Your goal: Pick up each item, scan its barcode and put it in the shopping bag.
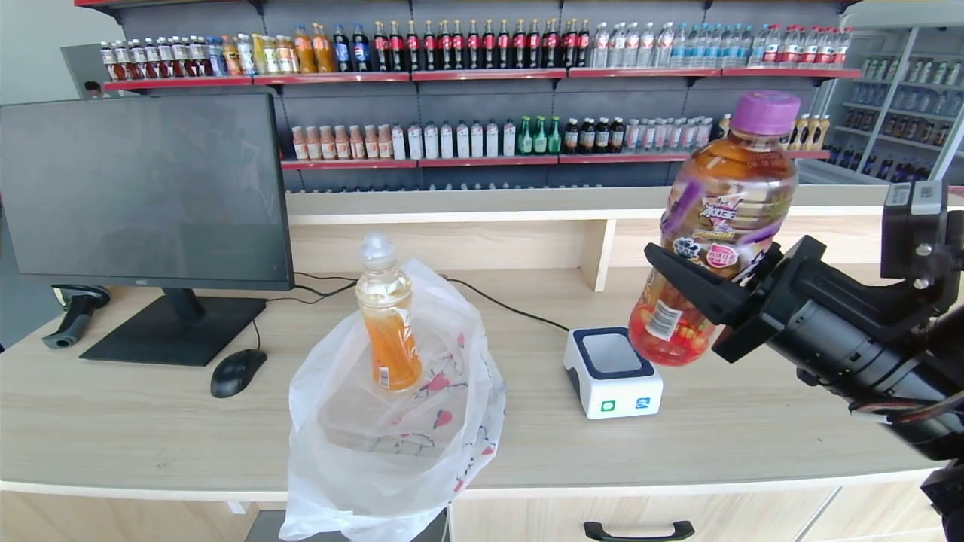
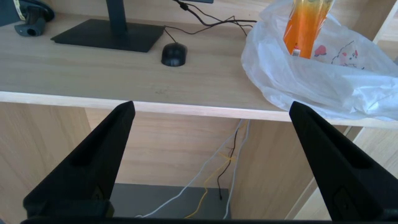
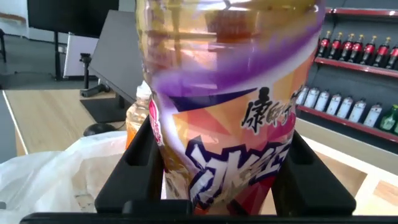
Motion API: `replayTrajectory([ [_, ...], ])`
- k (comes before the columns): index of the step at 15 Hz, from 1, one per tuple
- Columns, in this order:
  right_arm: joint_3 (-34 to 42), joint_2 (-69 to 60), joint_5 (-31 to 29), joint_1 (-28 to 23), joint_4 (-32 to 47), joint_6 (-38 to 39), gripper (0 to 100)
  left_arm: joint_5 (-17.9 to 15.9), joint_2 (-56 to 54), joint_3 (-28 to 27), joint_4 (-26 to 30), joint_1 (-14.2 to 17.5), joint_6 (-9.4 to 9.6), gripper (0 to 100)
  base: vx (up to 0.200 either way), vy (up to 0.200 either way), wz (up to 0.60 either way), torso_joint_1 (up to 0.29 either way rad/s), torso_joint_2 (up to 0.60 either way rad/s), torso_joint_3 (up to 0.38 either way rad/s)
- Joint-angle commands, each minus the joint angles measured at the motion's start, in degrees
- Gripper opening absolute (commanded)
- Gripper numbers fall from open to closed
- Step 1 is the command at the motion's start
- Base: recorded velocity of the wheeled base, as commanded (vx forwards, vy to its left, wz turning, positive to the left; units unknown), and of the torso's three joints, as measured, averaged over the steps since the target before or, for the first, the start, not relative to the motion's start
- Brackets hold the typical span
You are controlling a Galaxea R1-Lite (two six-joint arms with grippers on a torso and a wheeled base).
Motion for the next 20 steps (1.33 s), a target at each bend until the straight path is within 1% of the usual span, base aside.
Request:
replayTrajectory([
  [1,3.94,-2.77,0.29,-0.96,-0.09,0.03,0,0.02,-0.02,0.0,-0.01,0.0,0.05,100,0.0,0.0,0.0,0.0,0.0,0.0],
  [2,6.05,-3.48,0.29,-0.96,-0.09,-0.06,0,0.02,-0.02,0.0,-0.01,0.0,-0.04,100,0.0,0.0,0.0,0.0,0.0,0.0],
  [3,8.24,-5.41,0.12,-2.27,-0.09,-0.15,0,0.02,-0.02,0.0,-0.01,0.0,-0.04,100,0.0,0.0,0.0,0.0,0.0,0.0],
  [5,7.19,-4.71,0.38,-2.8,-0.09,-0.41,0,0.02,-0.02,0.0,-0.01,0.0,-0.04,100,0.0,0.0,0.0,0.0,0.0,0.0],
  [6,6.31,-4.27,0.29,-2.98,-0.09,0.64,0,0.02,-0.02,0.0,-0.01,0.0,-0.04,100,0.0,0.0,0.0,0.0,0.0,0.0],
  [8,4.55,-4.09,0.12,-3.42,0.43,7.23,0,0.02,-0.02,0.0,-0.01,0.0,-0.04,100,0.0,0.0,0.0,0.0,0.0,0.0],
  [9,4.81,-4.09,0.21,-3.59,-0.01,9.61,0,0.02,-0.02,0.0,-0.01,0.0,-0.04,100,0.0,0.0,0.0,0.0,0.0,0.0],
  [12,4.99,-3.3,-0.5,-3.42,-0.09,9.52,0,0.02,-0.02,0.0,-0.01,0.0,-0.04,100,0.0,0.0,0.0,0.0,0.0,0.0],
  [13,5.52,-2.77,-4.1,-3.5,-0.09,6.97,0,0.02,-0.02,0.0,-0.01,0.0,0.05,100,0.0,0.0,0.0,0.0,0.0,0.0],
  [14,4.64,-1.98,-9.2,-3.5,-0.09,5.12,0,0.02,-0.02,0.0,-0.01,0.0,-0.04,100,0.0,0.0,0.0,0.0,0.0,0.0],
  [15,1.83,-0.93,-13.24,-3.5,-0.09,5.12,0,0.02,-0.02,0.0,-0.01,0.0,-0.04,100,0.0,0.0,0.0,0.0,0.0,0.0],
  [16,-0.63,0.92,-15.26,-3.42,-0.09,5.04,0,0.02,-0.02,0.0,-0.01,0.0,0.05,100,0.0,0.0,0.0,0.0,0.0,0.0],
  [20,1.56,8.21,-16.14,-3.33,-0.09,7.23,0,0.02,-0.02,0.0,-0.01,0.0,-0.04,100,0.0,0.0,0.0,0.0,0.0,0.0],
])
